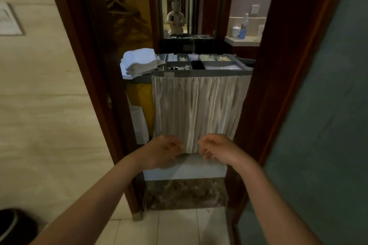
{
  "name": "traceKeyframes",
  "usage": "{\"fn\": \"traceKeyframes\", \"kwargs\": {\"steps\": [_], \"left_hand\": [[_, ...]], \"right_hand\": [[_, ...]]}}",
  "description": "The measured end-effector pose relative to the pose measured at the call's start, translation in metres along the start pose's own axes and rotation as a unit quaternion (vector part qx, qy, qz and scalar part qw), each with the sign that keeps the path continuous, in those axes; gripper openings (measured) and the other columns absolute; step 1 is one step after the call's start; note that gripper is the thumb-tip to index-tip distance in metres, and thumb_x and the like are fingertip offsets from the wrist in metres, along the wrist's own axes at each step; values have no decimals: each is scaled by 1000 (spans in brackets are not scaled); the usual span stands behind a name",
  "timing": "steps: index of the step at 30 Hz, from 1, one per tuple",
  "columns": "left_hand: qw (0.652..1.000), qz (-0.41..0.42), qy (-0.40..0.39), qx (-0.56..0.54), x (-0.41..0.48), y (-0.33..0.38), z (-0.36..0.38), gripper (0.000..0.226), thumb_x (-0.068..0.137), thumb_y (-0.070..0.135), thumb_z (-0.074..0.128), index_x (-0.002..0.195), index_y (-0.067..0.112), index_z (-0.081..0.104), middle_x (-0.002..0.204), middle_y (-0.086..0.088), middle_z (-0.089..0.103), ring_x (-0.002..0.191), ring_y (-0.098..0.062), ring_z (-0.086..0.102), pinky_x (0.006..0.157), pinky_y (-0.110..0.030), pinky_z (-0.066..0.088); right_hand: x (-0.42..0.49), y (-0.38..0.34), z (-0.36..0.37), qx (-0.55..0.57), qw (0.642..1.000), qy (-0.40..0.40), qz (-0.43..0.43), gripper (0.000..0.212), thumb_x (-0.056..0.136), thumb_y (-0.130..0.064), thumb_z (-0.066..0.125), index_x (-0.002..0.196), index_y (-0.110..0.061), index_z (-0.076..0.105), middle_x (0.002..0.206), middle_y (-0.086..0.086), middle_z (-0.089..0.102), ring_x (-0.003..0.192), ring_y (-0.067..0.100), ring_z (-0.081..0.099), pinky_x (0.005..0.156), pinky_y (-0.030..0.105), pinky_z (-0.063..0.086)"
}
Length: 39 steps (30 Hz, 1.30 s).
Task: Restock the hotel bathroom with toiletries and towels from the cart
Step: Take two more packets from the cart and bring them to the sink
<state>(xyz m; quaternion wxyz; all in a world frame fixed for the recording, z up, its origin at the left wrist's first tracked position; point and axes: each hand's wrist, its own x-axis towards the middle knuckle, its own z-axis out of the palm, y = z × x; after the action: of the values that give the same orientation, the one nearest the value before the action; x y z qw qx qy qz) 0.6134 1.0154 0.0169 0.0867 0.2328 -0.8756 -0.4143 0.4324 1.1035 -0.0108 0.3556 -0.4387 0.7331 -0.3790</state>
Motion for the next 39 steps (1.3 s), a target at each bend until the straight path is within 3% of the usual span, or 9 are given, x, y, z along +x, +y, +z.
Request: {"fn": "traceKeyframes", "kwargs": {"steps": [6,10,14,16,19,22,27,32,39], "left_hand": [[999,13,19,47,63,-25,-33,13,97,24,45,97,20,57,90,8,59,91,-12,59,78,-23,45],[999,14,17,46,116,-50,-66,15,97,26,44,102,22,57,88,13,58,85,-4,57,74,-18,43],[998,45,10,35,174,-83,-105,14,97,22,44,91,23,57,79,13,54,72,6,51,66,-9,38],[999,45,0,18,204,-100,-125,15,97,22,45,88,25,56,81,11,55,75,1,53,68,-10,40],[999,35,-13,-30,247,-123,-152,14,95,20,48,89,26,59,94,3,62,95,-13,60,88,-28,47],[998,43,-14,-52,286,-142,-171,19,95,17,49,83,28,58,91,1,62,96,-18,60,93,-38,46],[999,33,-17,8,343,-169,-185,14,94,34,48,84,38,56,87,12,60,86,-4,59,78,-24,48],[999,21,-35,28,398,-183,-196,12,95,34,44,95,35,56,93,11,60,92,-6,59,86,-29,49],[999,30,-20,26,495,-193,-219,16,95,39,42,98,35,57,95,6,63,89,-3,61,84,-30,52]], "right_hand": [[77,-1,-12,3,1000,-8,7,19,95,-24,49,80,-26,59,78,-4,66,64,8,62,51,15,41],[133,-9,-28,9,1000,-5,8,15,95,-21,49,90,-19,63,77,-2,67,67,9,63,61,17,47],[191,-28,-46,0,1000,-1,-1,16,95,-17,49,94,-14,64,81,0,66,66,5,62,54,8,45],[220,-39,-54,-17,1000,4,-11,16,95,-17,48,96,-15,64,83,-1,66,69,5,62,56,8,45],[256,-48,-65,-55,998,8,-23,17,96,-17,46,99,-19,63,87,0,67,74,11,64,68,20,49],[289,-51,-74,-90,995,12,-43,17,95,-17,48,102,-19,62,86,-1,67,74,11,63,71,22,50],[338,-49,-98,-98,994,24,-32,19,95,-19,48,107,-18,63,88,0,67,69,6,61,62,13,47],[398,-39,-118,-102,994,5,-31,16,96,-21,49,105,-23,61,86,-4,66,71,5,61,65,14,48],[510,-29,-166,-92,992,-7,-84,17,94,-21,52,92,-35,61,72,-8,67,63,2,59,60,15,48]]}}
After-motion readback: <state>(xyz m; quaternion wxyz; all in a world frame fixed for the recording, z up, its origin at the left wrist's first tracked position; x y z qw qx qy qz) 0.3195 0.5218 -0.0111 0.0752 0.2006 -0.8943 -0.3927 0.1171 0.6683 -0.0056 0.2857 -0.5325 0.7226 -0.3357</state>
